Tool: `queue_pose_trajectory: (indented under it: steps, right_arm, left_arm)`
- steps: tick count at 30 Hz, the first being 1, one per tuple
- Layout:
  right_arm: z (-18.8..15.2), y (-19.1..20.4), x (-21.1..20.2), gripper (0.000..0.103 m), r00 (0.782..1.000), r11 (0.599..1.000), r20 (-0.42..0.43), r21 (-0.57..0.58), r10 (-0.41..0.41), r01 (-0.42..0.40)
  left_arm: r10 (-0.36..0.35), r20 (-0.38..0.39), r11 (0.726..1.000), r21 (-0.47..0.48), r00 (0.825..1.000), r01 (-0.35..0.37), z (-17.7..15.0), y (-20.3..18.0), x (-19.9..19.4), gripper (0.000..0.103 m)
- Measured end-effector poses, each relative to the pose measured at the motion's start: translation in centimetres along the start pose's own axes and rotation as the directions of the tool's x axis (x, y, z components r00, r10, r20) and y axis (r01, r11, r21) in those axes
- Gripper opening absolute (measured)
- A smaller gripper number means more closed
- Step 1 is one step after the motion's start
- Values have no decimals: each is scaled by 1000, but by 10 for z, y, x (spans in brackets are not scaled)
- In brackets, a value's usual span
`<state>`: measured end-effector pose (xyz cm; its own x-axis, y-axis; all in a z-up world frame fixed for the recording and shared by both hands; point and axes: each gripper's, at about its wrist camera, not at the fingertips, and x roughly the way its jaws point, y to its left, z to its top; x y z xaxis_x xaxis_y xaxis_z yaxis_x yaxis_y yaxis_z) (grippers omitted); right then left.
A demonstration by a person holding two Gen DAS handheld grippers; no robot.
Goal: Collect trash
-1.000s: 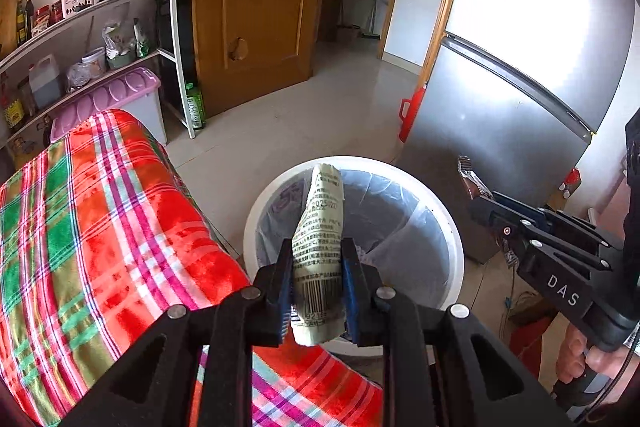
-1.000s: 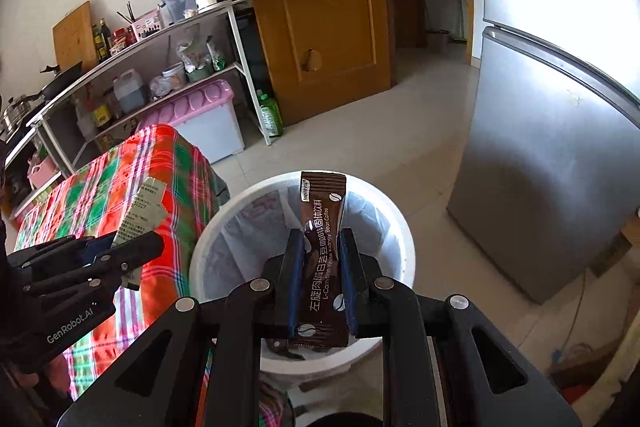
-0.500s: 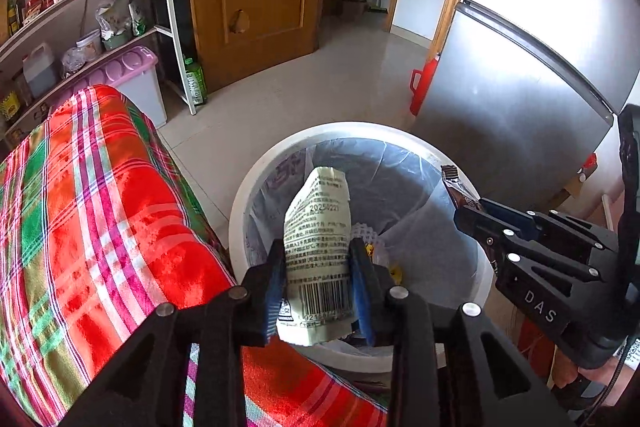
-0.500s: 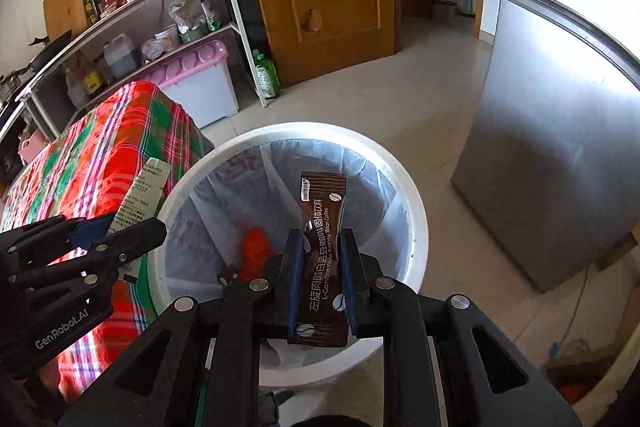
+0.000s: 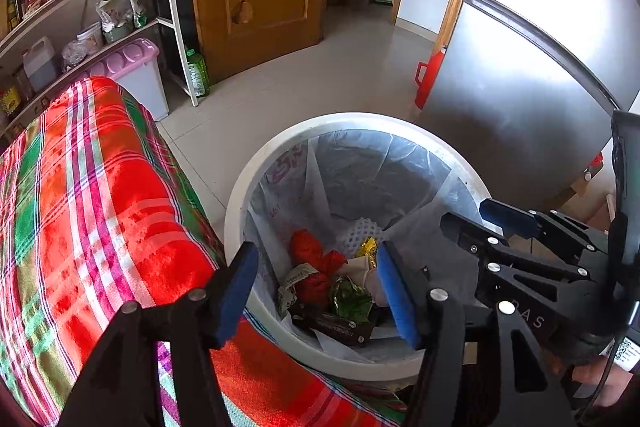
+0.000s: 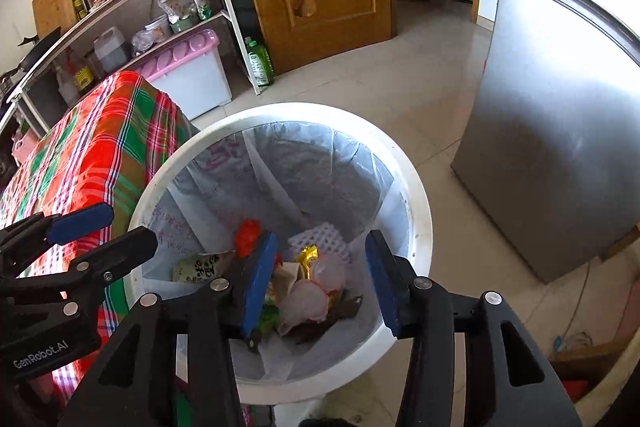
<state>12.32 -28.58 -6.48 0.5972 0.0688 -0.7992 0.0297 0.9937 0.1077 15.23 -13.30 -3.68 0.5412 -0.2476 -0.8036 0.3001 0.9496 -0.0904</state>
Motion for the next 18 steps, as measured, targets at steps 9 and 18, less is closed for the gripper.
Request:
queue_pose_trajectory:
  steps: [9,18]
  right_arm:
    - [-7,6,-33,49,997,1000,78,19,2,-4]
    - [-26,21,-94,49,977,1000,212,17,-25,22]
  left_arm:
    - [30,82,1000,-5,996,-30,-7,-1,-37,67]
    - [82,214,997,-28,973,-78,-26,4,-95,72]
